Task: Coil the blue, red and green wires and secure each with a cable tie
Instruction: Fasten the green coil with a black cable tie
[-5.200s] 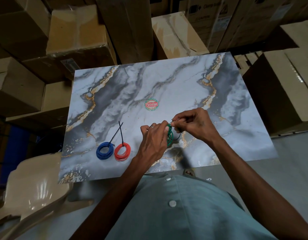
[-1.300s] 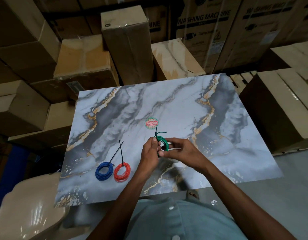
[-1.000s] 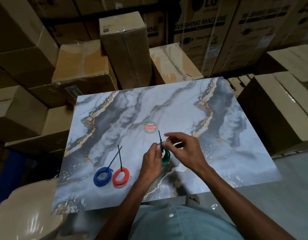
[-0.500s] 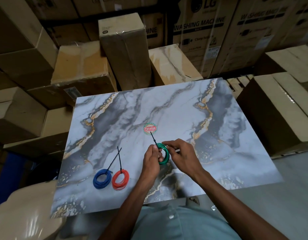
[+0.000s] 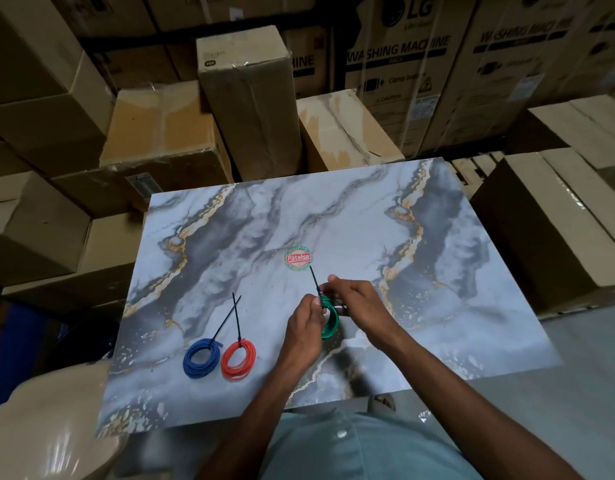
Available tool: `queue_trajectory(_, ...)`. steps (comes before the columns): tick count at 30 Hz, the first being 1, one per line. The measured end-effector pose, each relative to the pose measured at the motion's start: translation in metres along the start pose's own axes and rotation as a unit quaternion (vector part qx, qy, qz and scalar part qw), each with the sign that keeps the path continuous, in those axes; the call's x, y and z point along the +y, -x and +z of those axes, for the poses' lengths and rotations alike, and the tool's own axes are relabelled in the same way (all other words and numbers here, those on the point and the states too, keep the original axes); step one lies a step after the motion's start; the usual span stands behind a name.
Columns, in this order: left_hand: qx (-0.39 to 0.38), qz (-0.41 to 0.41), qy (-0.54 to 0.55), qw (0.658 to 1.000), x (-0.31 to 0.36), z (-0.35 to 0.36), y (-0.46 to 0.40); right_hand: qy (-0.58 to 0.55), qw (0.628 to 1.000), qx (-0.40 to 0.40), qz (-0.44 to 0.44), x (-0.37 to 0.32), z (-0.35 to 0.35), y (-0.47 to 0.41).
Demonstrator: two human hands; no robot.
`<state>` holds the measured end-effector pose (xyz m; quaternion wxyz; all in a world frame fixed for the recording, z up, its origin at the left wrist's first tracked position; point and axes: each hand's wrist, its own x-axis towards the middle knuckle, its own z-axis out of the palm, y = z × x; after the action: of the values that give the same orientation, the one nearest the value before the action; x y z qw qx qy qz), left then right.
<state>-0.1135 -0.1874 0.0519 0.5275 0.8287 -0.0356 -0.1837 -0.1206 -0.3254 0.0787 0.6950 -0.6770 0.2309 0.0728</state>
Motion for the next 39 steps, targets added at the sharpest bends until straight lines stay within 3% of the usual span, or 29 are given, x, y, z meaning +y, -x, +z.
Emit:
queue_trajectory(3,-0.026,-0.002,-0.001,1.000,-0.001,0.004,0.001,-0.079,0.996,-0.010,0.051,-0.004,0.003,-0.006)
queue_trajectory(10,-0.044,-0.034,0.007,0.998,-0.005,0.005,0.001,-0.040,0.999,0.007,0.030,-0.002,-0.011,-0.017)
queue_trajectory(15,-0.041,-0.071,0.022,0.996,-0.005,0.009,-0.003,-0.098,0.993,0.059,0.003,0.003,-0.008,-0.017)
queue_trajectory(19,-0.008,-0.050,-0.032,0.998,-0.009,0.005,-0.012,-0.117,0.993,0.000,-0.002,0.001,-0.003,-0.011)
queue_trajectory(24,-0.026,-0.071,-0.020,0.997,0.000,0.002,-0.021,-0.182,0.979,-0.052,0.079,-0.005,-0.007,-0.011)
queue_trajectory(27,-0.022,-0.062,-0.032,0.997,-0.011,0.000,-0.022,-0.094,0.994,-0.046,0.017,-0.005,-0.014,-0.011)
queue_trajectory(31,-0.007,-0.056,-0.022,0.998,-0.010,-0.005,-0.021,0.107,0.992,-0.064,-0.034,0.007,-0.015,-0.013)
queue_trajectory(35,-0.001,-0.068,0.046,0.997,-0.002,-0.004,-0.019,0.153,0.985,-0.048,-0.068,0.016,-0.012,-0.008)
queue_trajectory(39,0.026,-0.115,0.171,0.978,0.002,-0.002,-0.019,0.353,0.915,-0.054,-0.189,0.018,0.004,0.006)
